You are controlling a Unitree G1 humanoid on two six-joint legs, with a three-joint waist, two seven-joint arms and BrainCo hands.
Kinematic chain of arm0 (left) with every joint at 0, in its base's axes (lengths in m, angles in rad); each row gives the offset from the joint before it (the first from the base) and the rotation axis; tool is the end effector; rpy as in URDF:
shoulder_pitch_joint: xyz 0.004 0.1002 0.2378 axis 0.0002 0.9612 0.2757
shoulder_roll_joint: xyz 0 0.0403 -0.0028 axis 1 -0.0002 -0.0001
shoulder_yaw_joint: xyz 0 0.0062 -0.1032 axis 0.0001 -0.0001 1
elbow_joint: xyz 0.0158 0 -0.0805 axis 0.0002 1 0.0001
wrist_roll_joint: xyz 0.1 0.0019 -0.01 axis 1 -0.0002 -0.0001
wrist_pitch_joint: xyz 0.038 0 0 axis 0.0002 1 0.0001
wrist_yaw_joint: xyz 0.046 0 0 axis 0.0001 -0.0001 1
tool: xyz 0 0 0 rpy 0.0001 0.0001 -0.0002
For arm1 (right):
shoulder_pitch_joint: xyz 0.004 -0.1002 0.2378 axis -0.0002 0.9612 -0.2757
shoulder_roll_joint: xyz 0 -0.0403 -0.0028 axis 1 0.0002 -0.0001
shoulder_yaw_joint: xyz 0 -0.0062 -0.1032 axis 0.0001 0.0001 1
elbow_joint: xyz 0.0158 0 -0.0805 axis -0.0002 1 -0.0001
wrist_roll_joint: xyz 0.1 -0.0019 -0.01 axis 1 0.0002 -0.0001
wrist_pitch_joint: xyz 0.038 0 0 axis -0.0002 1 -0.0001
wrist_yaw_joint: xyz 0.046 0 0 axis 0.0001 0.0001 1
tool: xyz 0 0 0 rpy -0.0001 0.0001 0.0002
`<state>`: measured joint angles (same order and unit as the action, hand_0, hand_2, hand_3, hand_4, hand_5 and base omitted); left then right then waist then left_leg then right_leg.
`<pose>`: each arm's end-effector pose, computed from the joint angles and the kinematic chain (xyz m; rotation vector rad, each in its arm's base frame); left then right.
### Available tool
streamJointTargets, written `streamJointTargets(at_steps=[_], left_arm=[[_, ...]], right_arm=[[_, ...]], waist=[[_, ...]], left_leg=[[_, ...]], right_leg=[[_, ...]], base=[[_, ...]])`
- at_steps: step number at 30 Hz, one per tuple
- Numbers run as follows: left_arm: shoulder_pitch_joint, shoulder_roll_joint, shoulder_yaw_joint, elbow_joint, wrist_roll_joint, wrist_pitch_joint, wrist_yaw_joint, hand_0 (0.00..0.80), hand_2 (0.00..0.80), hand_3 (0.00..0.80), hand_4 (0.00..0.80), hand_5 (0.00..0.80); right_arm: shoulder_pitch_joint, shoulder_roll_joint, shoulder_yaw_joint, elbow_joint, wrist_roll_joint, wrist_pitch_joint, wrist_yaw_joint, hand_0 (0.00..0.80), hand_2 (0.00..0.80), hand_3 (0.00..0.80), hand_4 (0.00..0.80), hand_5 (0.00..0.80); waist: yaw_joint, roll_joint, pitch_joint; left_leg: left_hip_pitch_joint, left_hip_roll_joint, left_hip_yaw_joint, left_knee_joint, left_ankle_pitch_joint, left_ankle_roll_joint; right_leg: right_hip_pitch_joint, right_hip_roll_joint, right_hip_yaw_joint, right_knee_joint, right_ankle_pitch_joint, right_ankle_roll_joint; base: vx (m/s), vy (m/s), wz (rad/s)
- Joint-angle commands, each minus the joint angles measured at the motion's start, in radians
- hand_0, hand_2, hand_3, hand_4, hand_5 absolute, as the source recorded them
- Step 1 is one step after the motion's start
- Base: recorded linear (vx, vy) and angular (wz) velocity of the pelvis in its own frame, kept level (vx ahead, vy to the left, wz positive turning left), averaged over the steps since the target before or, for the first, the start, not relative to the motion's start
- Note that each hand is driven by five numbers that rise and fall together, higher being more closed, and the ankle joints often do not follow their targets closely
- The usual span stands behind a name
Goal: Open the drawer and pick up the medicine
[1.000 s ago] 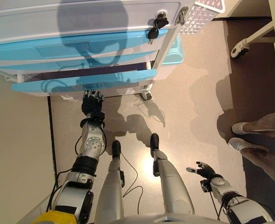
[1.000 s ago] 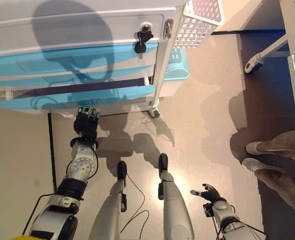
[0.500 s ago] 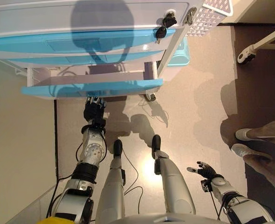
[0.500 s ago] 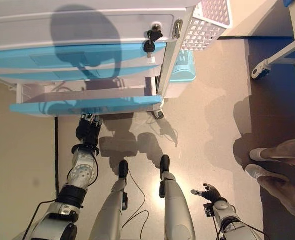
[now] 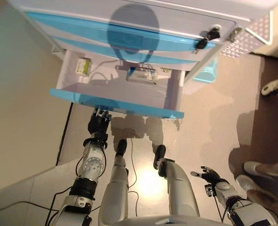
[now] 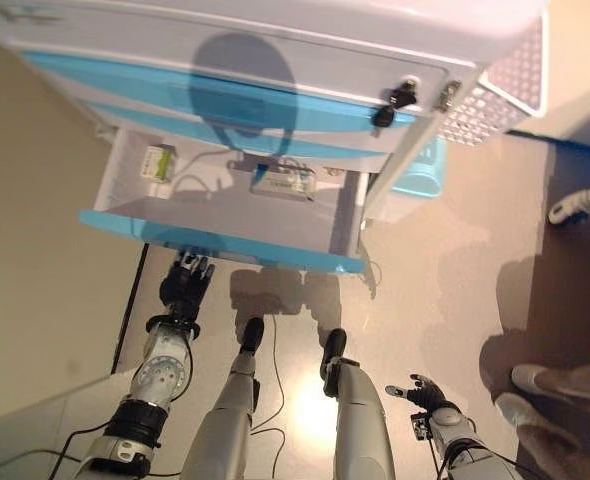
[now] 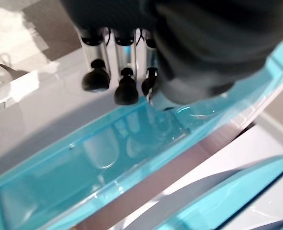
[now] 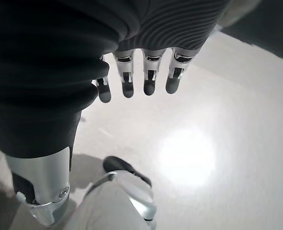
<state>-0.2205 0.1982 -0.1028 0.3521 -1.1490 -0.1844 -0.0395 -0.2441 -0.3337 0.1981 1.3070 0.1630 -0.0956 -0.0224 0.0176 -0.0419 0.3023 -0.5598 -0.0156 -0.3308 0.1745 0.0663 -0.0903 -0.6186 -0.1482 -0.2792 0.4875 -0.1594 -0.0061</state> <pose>0.2432 0.1741 0.0314 -0.9114 -0.0071 0.0386 0.1508 -0.2498 -0.0844 -0.3055 0.9669 -0.1332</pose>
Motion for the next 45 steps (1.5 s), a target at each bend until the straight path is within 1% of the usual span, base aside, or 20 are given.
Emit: streamJointTargets(at_steps=[1, 5, 7, 11, 12, 13, 19, 32, 35, 37, 38, 39, 40, 41, 43, 44, 45], left_arm=[[0.019, 0.074, 0.063, -0.242, 0.027, -0.077, -0.087, 0.8, 0.8, 0.8, 0.8, 0.8], [0.074, 0.092, 0.061, -0.261, 0.025, -0.052, -0.102, 0.8, 0.8, 0.8, 0.8, 0.8], [0.1, 0.088, 0.064, -0.273, 0.01, -0.038, -0.108, 0.8, 0.8, 0.8, 0.8, 0.8], [0.154, 0.1, 0.055, -0.288, 0.005, -0.013, -0.121, 0.8, 0.8, 0.8, 0.8, 0.8], [0.164, 0.109, 0.053, -0.29, 0.01, -0.008, -0.123, 0.254, 0.254, 0.254, 0.254, 0.254], [0.169, 0.111, 0.052, -0.29, 0.003, -0.001, -0.127, 0.0, 0.0, 0.0, 0.0, 0.0], [0.182, 0.12, 0.042, -0.281, -0.006, 0.015, -0.13, 0.0, 0.0, 0.0, 0.0, 0.0], [0.173, 0.106, 0.048, -0.27, 0.018, 0.003, -0.106, 0.0, 0.0, 0.0, 0.0, 0.0], [0.168, 0.109, 0.067, -0.252, 0.074, -0.023, -0.069, 0.0, 0.0, 0.0, 0.0, 0.0], [0.169, 0.121, 0.08, -0.231, 0.142, -0.034, -0.036, 0.0, 0.0, 0.0, 0.0, 0.0], [0.182, 0.148, 0.105, -0.213, 0.24, -0.043, -0.005, 0.0, 0.0, 0.0, 0.0, 0.0], [0.182, 0.148, 0.105, -0.214, 0.241, -0.043, -0.004, 0.0, 0.0, 0.0, 0.0, 0.0], [0.193, 0.16, 0.128, -0.203, 0.286, -0.045, 0.013, 0.0, 0.0, 0.0, 0.0, 0.0], [0.22, 0.175, 0.175, -0.199, 0.365, -0.047, 0.043, 0.0, 0.0, 0.0, 0.0, 0.0], [0.22, 0.174, 0.176, -0.199, 0.365, -0.047, 0.043, 0.0, 0.0, 0.0, 0.0, 0.0], [0.229, 0.18, 0.192, -0.184, 0.42, -0.043, 0.062, 0.0, 0.0, 0.0, 0.0, 0.0], [0.249, 0.189, 0.232, -0.154, 0.544, -0.043, 0.12, 0.0, 0.0, 0.0, 0.0, 0.0]], right_arm=[[0.08, -0.025, 0.01, 0.012, -0.028, 0.003, -0.001, 0.0, 0.0, 0.0, 0.0, 0.0], [0.071, -0.026, 0.013, 0.006, -0.027, 0.005, -0.002, 0.0, 0.0, 0.0, 0.0, 0.0], [0.068, -0.023, 0.015, 0.005, -0.024, 0.004, -0.001, 0.0, 0.0, 0.0, 0.0, 0.0], [0.063, -0.029, 0.021, 0.002, -0.024, 0.005, 0.003, 0.0, 0.0, 0.0, 0.0, 0.0], [0.062, -0.03, 0.023, -0.001, -0.024, 0.006, 0.005, 0.0, 0.0, 0.0, 0.0, 0.0], [0.061, -0.033, 0.024, -0.003, -0.024, 0.006, 0.005, 0.0, 0.0, 0.0, 0.0, 0.0], [0.052, -0.042, 0.028, -0.001, -0.031, 0.009, 0.005, 0.0, 0.0, 0.0, 0.0, 0.0], [0.049, -0.048, 0.025, -0.003, -0.031, 0.011, 0.001, 0.0, 0.0, 0.0, 0.0, 0.0], [0.056, -0.049, 0.017, 0.001, -0.026, 0.013, -0.006, 0.0, 0.0, 0.0, 0.0, 0.0], [0.061, -0.052, 0.011, -0.001, -0.02, 0.015, -0.011, 0.0, 0.0, 0.0, 0.0, 0.0], [0.066, -0.058, 0.0, -0.005, -0.014, 0.016, -0.013, 0.0, 0.0, 0.0, 0.0, 0.0], [0.066, -0.058, 0.0, -0.006, -0.014, 0.016, -0.013, 0.0, 0.0, 0.0, 0.0, 0.0], [0.067, -0.06, -0.01, -0.009, -0.008, 0.016, -0.017, 0.0, 0.0, 0.0, 0.0, 0.0], [0.073, -0.067, -0.023, -0.014, -0.007, 0.016, -0.017, 0.0, 0.0, 0.0, 0.0, 0.0], [0.073, -0.067, -0.022, -0.014, -0.007, 0.016, -0.017, 0.0, 0.0, 0.0, 0.0, 0.0], [0.075, -0.07, -0.031, -0.013, -0.006, 0.017, -0.022, 0.0, 0.0, 0.0, 0.0, 0.0], [0.087, -0.076, -0.048, -0.019, -0.006, 0.019, -0.029, 0.0, 0.0, 0.0, 0.0, 0.0]], waist=[[0.057, -0.023, -0.061], [0.088, -0.023, -0.056], [0.1, -0.022, -0.052], [0.112, -0.018, -0.044], [0.115, -0.017, -0.043], [0.116, -0.016, -0.042], [0.119, -0.01, -0.037], [0.111, -0.005, -0.03], [0.107, -0.001, -0.032], [0.103, 0.003, -0.037], [0.099, 0.004, -0.046], [0.099, 0.004, -0.046], [0.095, 0.005, -0.054], [0.093, 0.004, -0.071], [0.093, 0.004, -0.07], [0.089, 0.005, -0.079], [0.083, 0.006, -0.096]], left_leg=[[-0.07, -0.093, -0.013, 0.037, 0.009, 0.06], [-0.072, -0.094, -0.045, 0.033, 0.021, 0.056], [-0.071, -0.095, -0.054, 0.027, 0.025, 0.055], [-0.069, -0.095, -0.058, 0.028, 0.026, 0.058], [-0.068, -0.096, -0.057, 0.029, 0.025, 0.059], [-0.068, -0.095, -0.056, 0.029, 0.025, 0.059], [-0.068, -0.097, -0.052, 0.035, 0.023, 0.063], [-0.059, -0.095, -0.041, 0.034, 0.016, 0.067], [-0.052, -0.096, -0.037, 0.036, 0.014, 0.067], [-0.043, -0.093, -0.035, 0.034, 0.013, 0.067], [-0.032, -0.09, -0.028, 0.032, 0.008, 0.068], [-0.031, -0.09, -0.028, 0.032, 0.008, 0.068], [-0.024, -0.087, -0.022, 0.029, 0.006, 0.068], [-0.005, -0.082, -0.013, 0.018, 0.002, 0.069], [-0.004, -0.082, -0.013, 0.017, 0.002, 0.069], [0.007, -0.078, -0.007, 0.01, 0.001, 0.069], [0.043, -0.068, 0.011, -0.015, 0.001, 0.067]], right_leg=[[0.016, -0.01, -0.02, -0.07, 0.072, 0.063], [0.026, -0.008, -0.053, -0.06, 0.059, 0.06], [0.032, -0.007, -0.064, -0.061, 0.053, 0.057], [0.036, -0.006, -0.073, -0.061, 0.051, 0.057], [0.037, -0.004, -0.072, -0.061, 0.051, 0.057], [0.037, -0.003, -0.072, -0.061, 0.052, 0.057], [0.036, -0.004, -0.065, -0.056, 0.054, 0.061], [0.042, -0.003, -0.054, -0.061, 0.057, 0.062], [0.051, -0.005, -0.051, -0.06, 0.055, 0.063], [0.063, -0.003, -0.047, -0.066, 0.058, 0.063], [0.078, -0.001, -0.041, -0.079, 0.061, 0.064], [0.079, -0.001, -0.04, -0.079, 0.061, 0.064], [0.091, 0.001, -0.036, -0.092, 0.066, 0.067], [0.11, 0.003, -0.026, -0.115, 0.075, 0.071], [0.111, 0.003, -0.026, -0.116, 0.076, 0.071], [0.123, 0.004, -0.022, -0.128, 0.08, 0.074], [0.164, 0.011, -0.007, -0.173, 0.093, 0.08]], base=[[0.031, -0.064, 0.56], [0.008, -0.044, 0.3], [0.001, -0.023, 0.25], [0.002, 0.0, 0.16], [0.0, 0.0, 0.0], [0.0, 0.0, 0.0], [0.0, 0.0, 0.0], [0.0, 0.0, 0.0], [0.011, 0.002, -0.01], [0.05, 0.007, -0.01], [0.05, 0.01, -0.03], [0.052, 0.017, -0.12], [0.061, 0.027, -0.19], [0.061, 0.027, -0.26], [0.03, 0.013, -0.27], [0.072, 0.044, -0.21], [0.094, 0.061, -0.18]])
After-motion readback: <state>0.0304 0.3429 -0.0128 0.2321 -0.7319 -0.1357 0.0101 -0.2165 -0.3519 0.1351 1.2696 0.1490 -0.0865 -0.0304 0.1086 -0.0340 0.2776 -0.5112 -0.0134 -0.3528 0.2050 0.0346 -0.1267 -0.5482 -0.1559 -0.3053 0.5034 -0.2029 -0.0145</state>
